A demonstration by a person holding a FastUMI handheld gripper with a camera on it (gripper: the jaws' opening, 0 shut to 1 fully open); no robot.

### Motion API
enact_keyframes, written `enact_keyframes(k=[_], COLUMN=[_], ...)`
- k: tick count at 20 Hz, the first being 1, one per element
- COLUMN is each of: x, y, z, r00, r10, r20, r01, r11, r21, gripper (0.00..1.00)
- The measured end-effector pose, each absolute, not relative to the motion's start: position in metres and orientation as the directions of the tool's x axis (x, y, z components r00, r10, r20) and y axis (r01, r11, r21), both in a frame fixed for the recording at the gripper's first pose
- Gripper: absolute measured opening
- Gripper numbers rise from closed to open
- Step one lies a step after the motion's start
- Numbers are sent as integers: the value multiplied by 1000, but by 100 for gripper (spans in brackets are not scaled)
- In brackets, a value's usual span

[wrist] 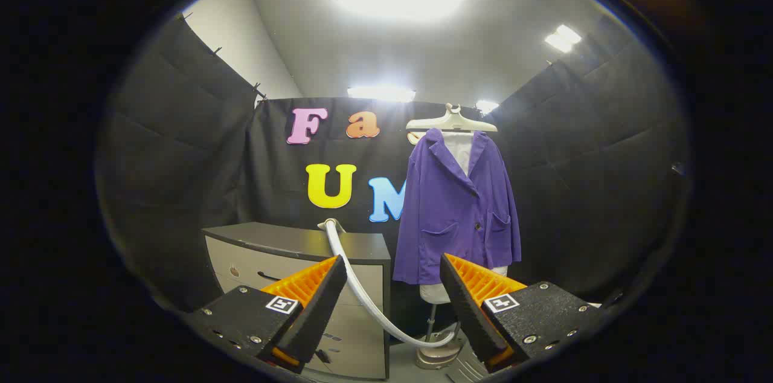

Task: Iron the clothes twice with a garment steamer, once on the left side and once on the right side.

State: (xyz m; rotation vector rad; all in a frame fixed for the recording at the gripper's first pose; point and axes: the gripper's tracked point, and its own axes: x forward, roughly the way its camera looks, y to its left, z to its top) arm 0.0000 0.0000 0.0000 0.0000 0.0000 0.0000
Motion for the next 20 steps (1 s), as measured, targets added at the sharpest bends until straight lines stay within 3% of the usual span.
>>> enact_keyframes(k=[20], x=[8], y=[-32], z=[2], r00=[999], r10=[-26], r20=[-30], r01=[27], r11=[999], r21=[21], gripper=[95])
